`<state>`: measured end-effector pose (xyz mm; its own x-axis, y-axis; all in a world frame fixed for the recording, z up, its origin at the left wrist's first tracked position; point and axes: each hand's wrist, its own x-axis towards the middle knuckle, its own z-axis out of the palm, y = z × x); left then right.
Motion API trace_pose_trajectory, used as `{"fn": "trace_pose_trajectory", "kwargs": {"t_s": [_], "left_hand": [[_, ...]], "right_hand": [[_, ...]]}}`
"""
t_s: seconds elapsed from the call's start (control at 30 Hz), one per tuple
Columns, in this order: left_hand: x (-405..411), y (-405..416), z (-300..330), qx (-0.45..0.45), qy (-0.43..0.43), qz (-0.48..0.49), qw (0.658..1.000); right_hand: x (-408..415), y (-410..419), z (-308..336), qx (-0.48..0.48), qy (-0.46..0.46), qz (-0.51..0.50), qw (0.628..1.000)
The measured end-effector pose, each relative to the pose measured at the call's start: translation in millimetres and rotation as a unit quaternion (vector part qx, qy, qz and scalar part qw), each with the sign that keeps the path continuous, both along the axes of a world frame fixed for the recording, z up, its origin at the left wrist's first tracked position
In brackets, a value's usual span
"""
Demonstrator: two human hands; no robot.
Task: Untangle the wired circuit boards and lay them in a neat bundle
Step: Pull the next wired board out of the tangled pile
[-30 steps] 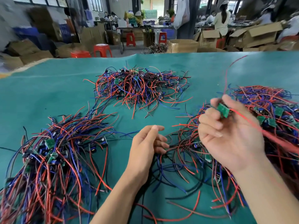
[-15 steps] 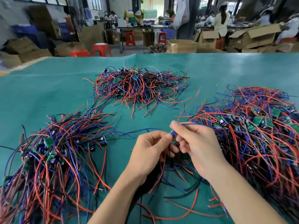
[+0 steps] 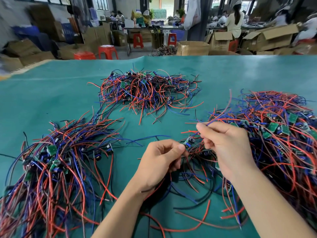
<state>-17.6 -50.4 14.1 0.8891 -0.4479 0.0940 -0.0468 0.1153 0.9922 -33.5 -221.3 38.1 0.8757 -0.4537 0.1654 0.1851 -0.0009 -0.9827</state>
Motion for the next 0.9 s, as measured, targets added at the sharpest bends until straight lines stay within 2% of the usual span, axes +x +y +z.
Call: {"fn": "trace_pose_trajectory", "kwargs": {"t_s": [0.07, 0.13, 0.3, 0.37, 0.43, 0.5, 0.57, 0.6, 0.67, 0.73, 0.83, 0.87, 0.9], "left_hand": [[0, 0, 0, 0.01, -0.01, -0.001, 1.0], [1, 1, -1, 0.013, -0.014, 0.0, 1.0], [3, 1, -4, 0.022, -0.038, -0.016, 0.999], [2, 0, -4, 0.029, -0.041, -0.022, 0.999], [3, 2, -4, 0.031, -0.039, -0.024, 0.998], [5, 4, -4, 0.02, -0.019, -0.008, 1.0], [6, 3, -5, 0.007, 0.002, 0.022, 1.0], [6, 1, -6, 0.007, 0.001, 0.036, 0.999], [5, -2, -7, 0.008, -0.009, 0.048, 0.999], [5, -3, -7, 0.002, -0.014, 0.057, 0.998], [6, -1, -6, -0.018, -0.01, 0.067, 0.998], [6, -1, -5, -0.025, -0.011, 0.065, 0.998], [5, -2, -4, -0.027, -0.015, 0.058, 0.998]], "right_hand": [[1, -5, -1, -0.186, -0.02, -0.062, 0.98], [-1, -7, 0, -0.308, -0.05, -0.112, 0.943], [-3, -36, 9, -0.363, -0.092, -0.254, 0.892], [-4, -39, 12, -0.287, -0.098, -0.28, 0.911], [-7, -39, 19, -0.142, -0.129, -0.308, 0.932], [-10, -58, 24, -0.004, -0.146, -0.335, 0.931], [-14, -75, 30, 0.087, -0.118, -0.304, 0.941], [-15, -73, 31, 0.08, -0.102, -0.295, 0.947], [-14, -48, 29, -0.005, -0.118, -0.293, 0.949], [-14, -8, 23, -0.118, -0.139, -0.238, 0.954], [-10, 24, 4, -0.312, -0.059, -0.126, 0.94], [-8, 26, -3, -0.32, -0.029, -0.088, 0.943], [-8, 29, -7, -0.284, -0.003, -0.044, 0.958]]}}
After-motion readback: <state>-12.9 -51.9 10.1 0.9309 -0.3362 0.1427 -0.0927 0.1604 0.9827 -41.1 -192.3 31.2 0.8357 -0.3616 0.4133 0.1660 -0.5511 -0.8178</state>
